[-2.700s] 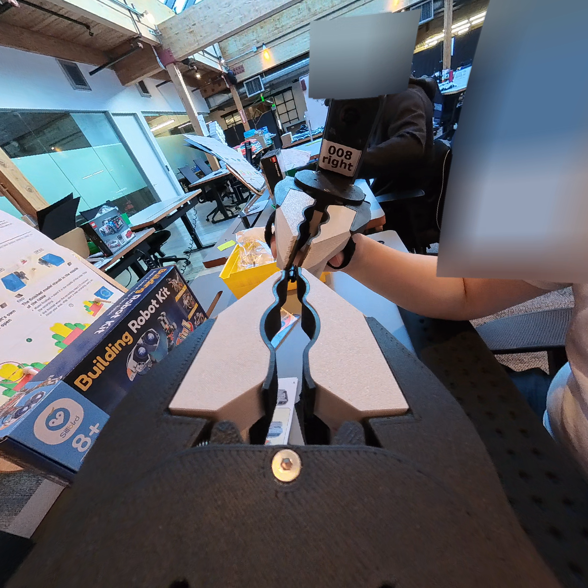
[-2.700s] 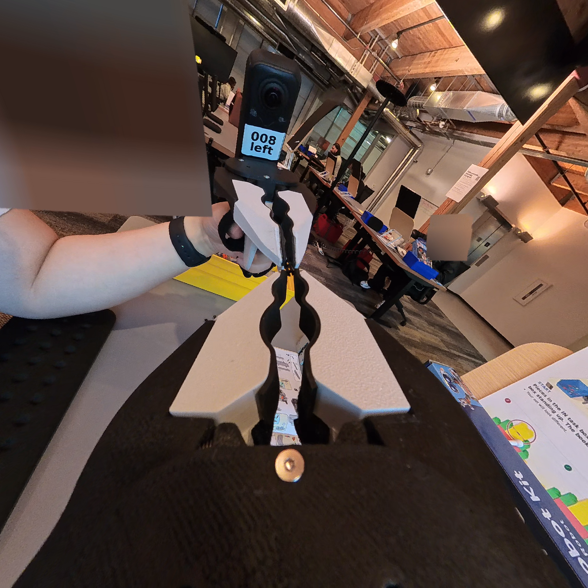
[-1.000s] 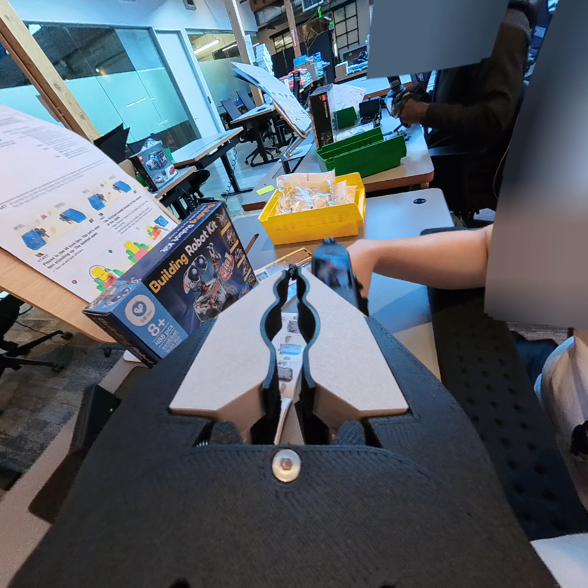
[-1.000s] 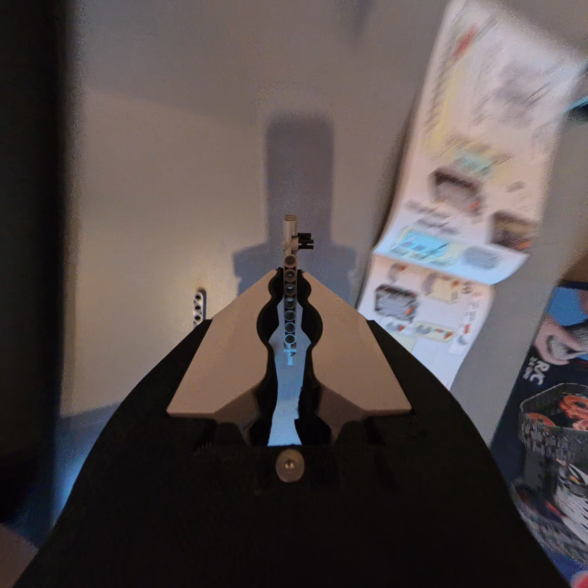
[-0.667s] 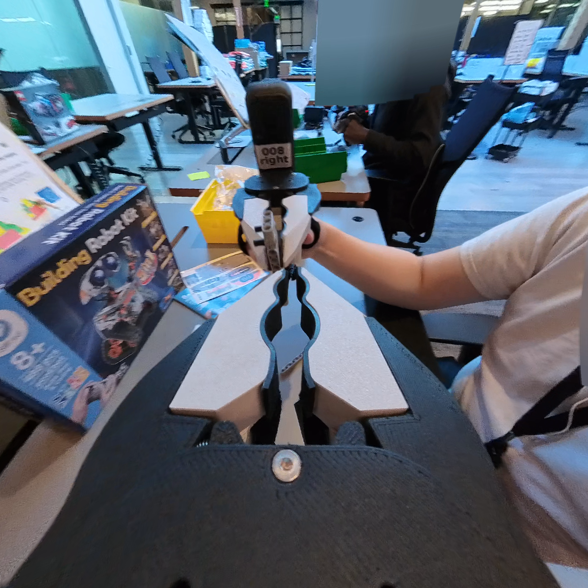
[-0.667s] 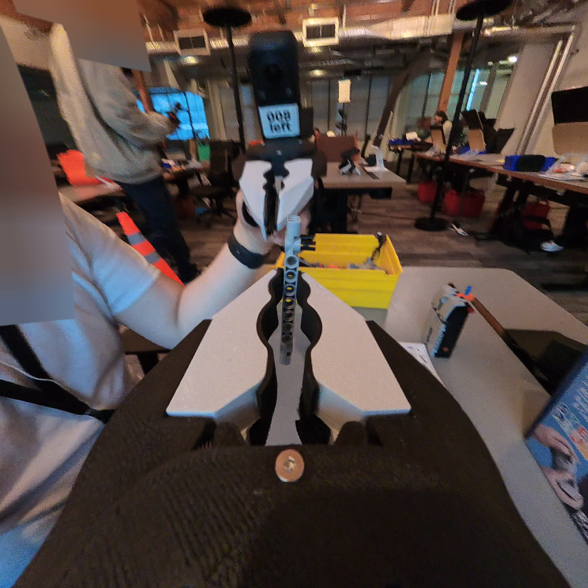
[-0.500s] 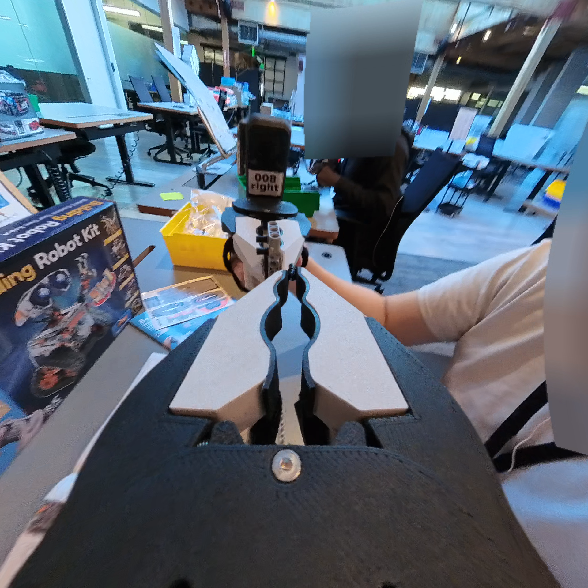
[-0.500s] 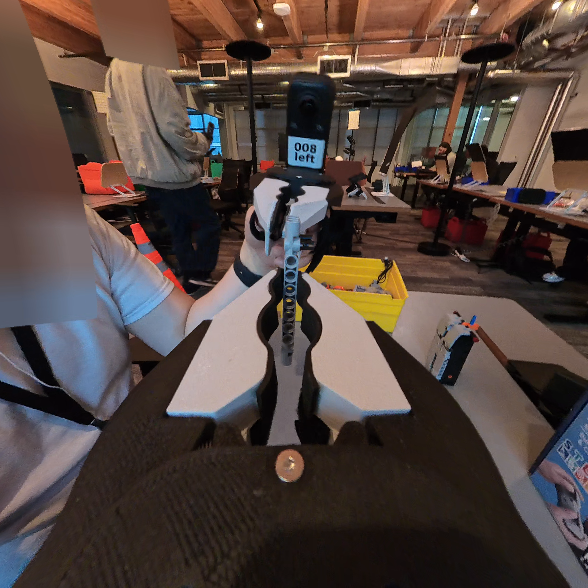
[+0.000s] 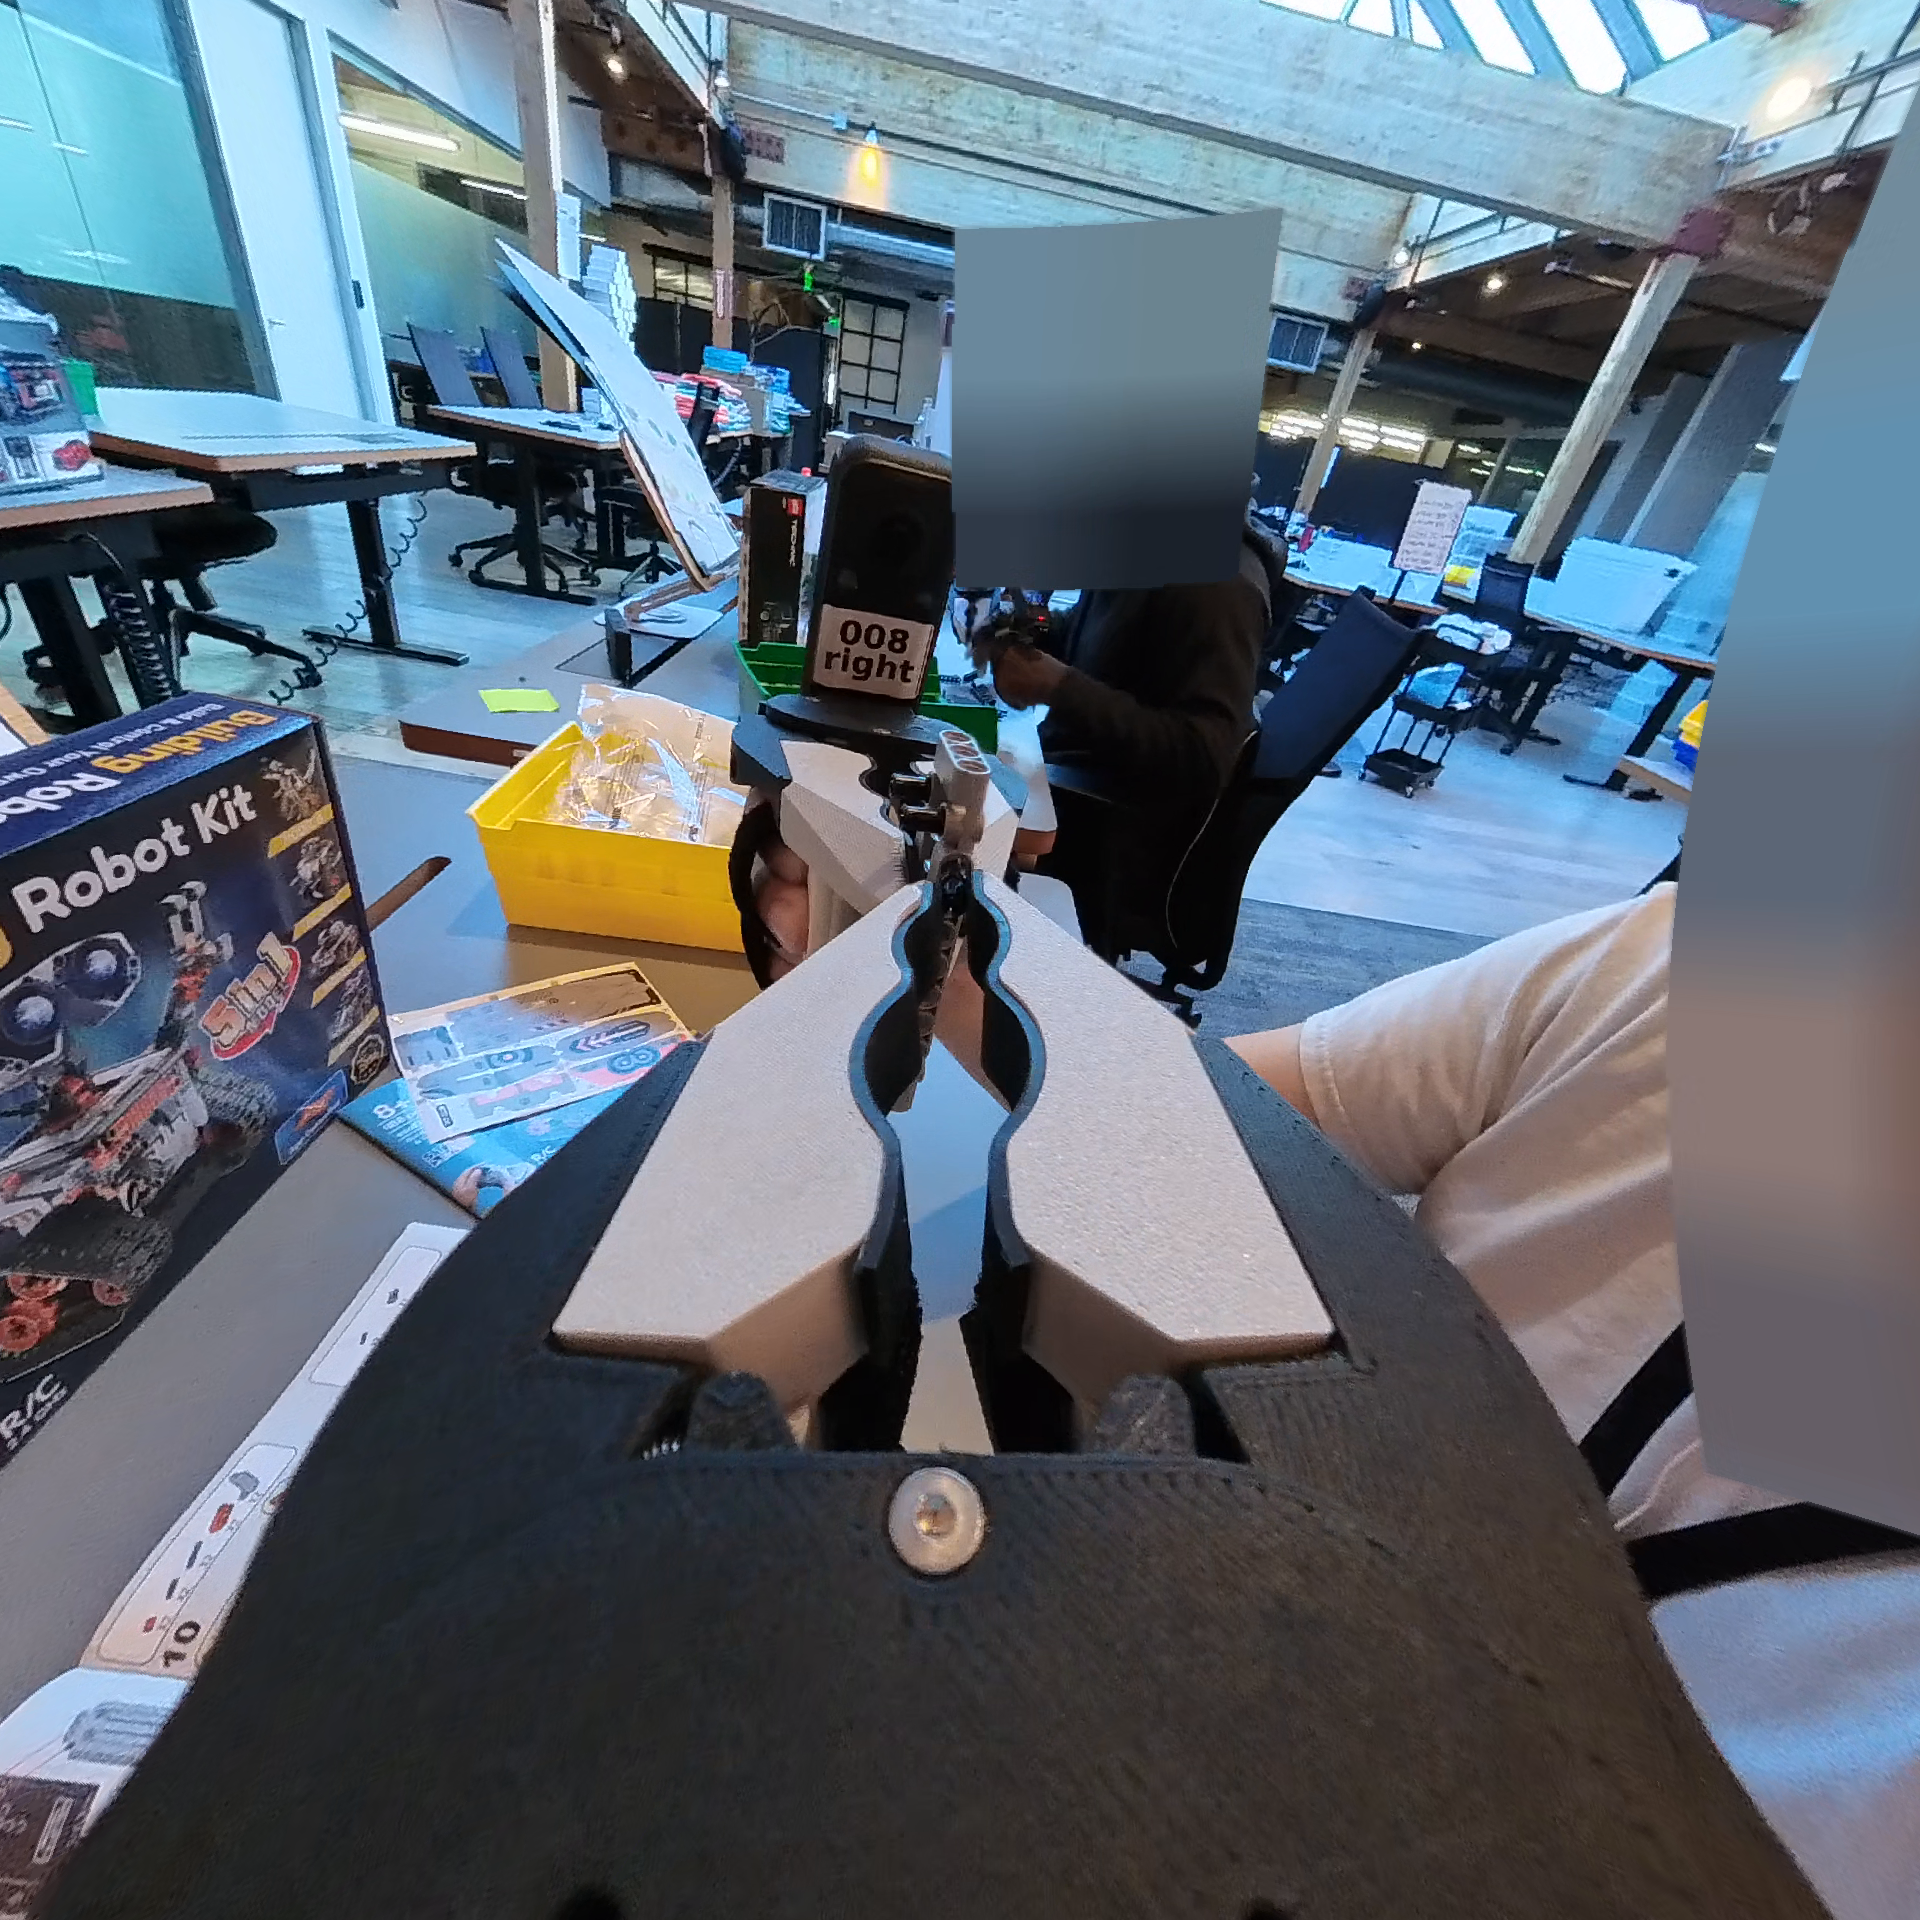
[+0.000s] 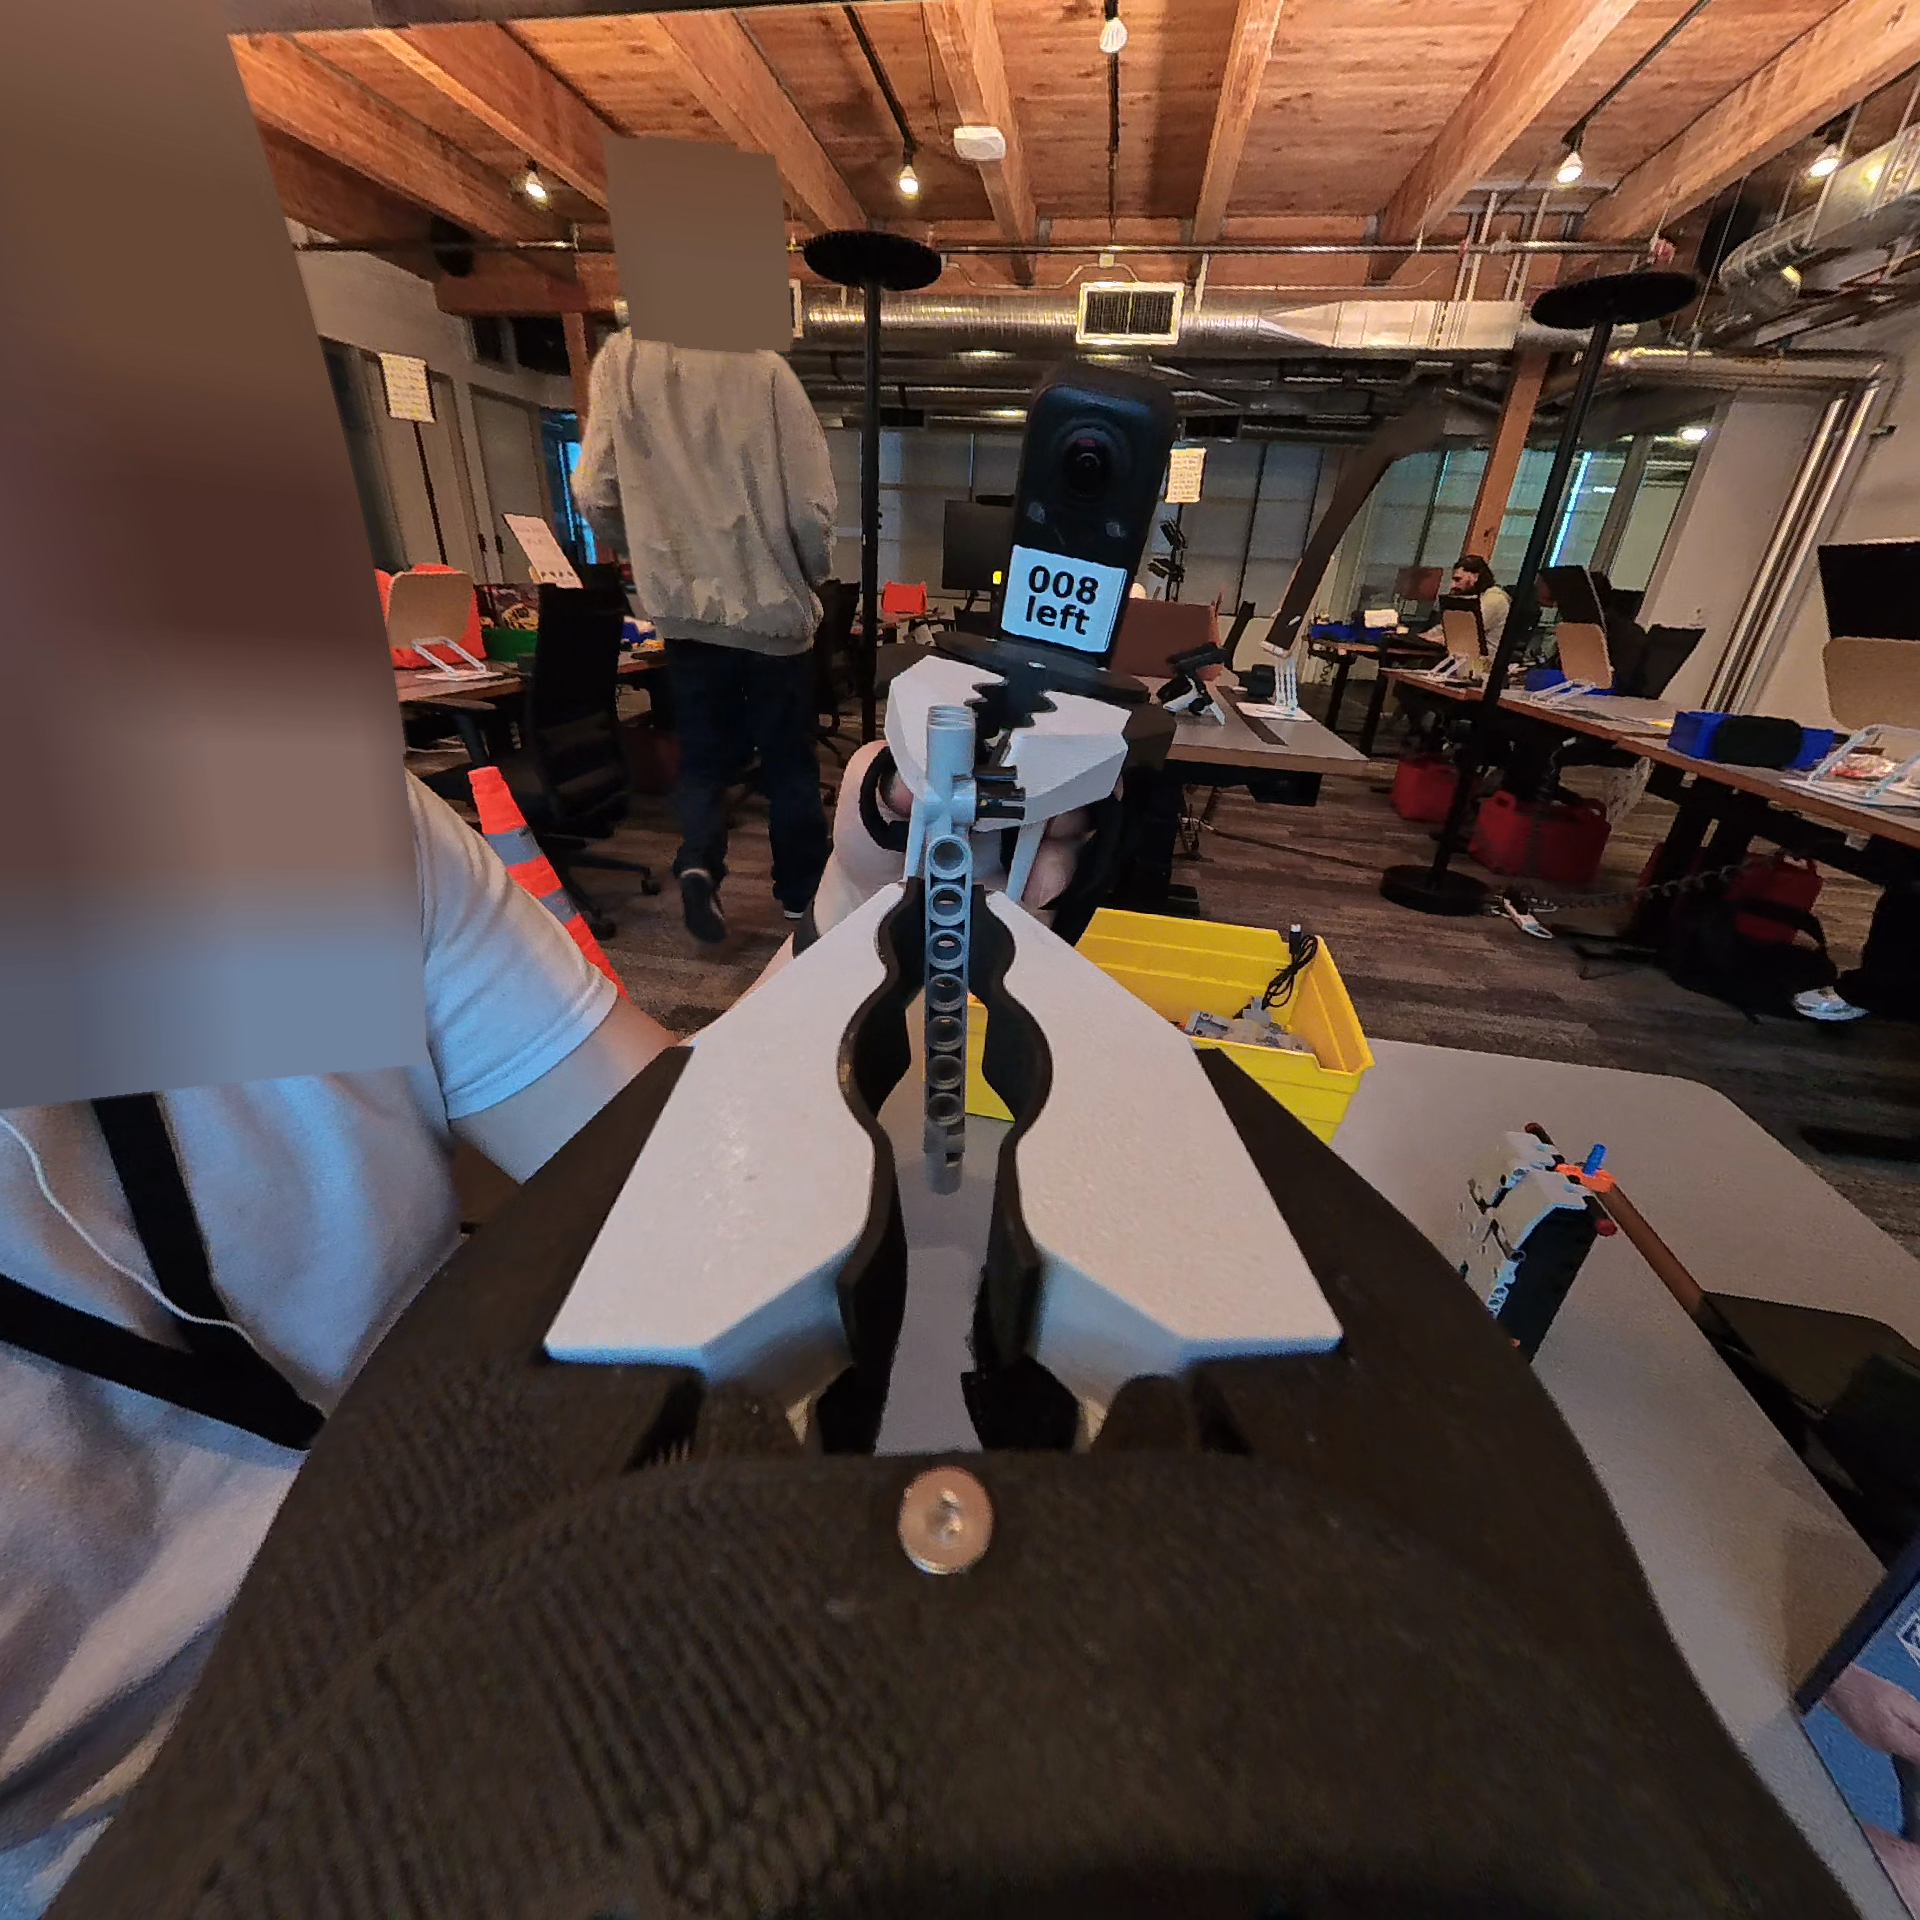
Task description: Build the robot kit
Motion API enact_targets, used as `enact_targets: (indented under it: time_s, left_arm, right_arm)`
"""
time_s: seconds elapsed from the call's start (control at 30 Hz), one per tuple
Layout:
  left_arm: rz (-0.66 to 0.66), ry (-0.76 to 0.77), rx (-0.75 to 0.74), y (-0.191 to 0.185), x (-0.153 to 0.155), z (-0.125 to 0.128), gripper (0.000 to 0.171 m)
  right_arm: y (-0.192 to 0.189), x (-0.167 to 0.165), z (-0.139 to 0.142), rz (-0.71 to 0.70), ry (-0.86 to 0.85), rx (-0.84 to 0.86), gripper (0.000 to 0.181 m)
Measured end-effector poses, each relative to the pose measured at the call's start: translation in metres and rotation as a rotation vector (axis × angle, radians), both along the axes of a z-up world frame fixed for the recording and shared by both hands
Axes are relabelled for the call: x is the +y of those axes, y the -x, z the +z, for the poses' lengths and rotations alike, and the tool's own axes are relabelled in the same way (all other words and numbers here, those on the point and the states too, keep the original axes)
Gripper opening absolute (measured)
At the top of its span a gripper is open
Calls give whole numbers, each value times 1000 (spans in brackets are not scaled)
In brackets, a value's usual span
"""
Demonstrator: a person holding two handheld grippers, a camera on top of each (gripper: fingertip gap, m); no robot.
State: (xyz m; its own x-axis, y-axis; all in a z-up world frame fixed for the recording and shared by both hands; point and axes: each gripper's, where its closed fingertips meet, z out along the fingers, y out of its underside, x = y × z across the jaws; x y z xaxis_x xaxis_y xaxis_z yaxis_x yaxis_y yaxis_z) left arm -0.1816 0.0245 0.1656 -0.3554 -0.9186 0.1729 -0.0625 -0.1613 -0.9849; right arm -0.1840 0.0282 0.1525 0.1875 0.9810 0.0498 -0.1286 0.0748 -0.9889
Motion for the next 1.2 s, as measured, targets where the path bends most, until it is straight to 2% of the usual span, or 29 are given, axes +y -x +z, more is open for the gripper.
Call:
enact_targets:
  time_s: [0.1, 0.37, 0.6, 0.77, 0.93, 1.2]
  left_arm:
    - [9, 9, 0, -1, 2, 0, 1]
    - [57, 40, -3, -1, 13, -1, 2]
    - [35, 101, -12, -1, 16, 0, 1]
    - [-53, 131, 18, 1, 7, -6, 2]
    - [-82, 110, 68, 2, 5, -15, 2]
    - [-68, 126, 163, 0, 7, -31, 2]
  right_arm:
    - [0, 3, 0, -17, 2, -1, 6]
    - [-3, 15, 0, -269, -192, -116, 6]
    - [-3, 19, 1, -375, -316, -154, 6]
    - [-1, 10, -5, -276, -305, -173, 6]
    - [1, 8, -15, -242, -285, -233, 6]
    - [-2, 12, -31, -278, -336, -361, 6]
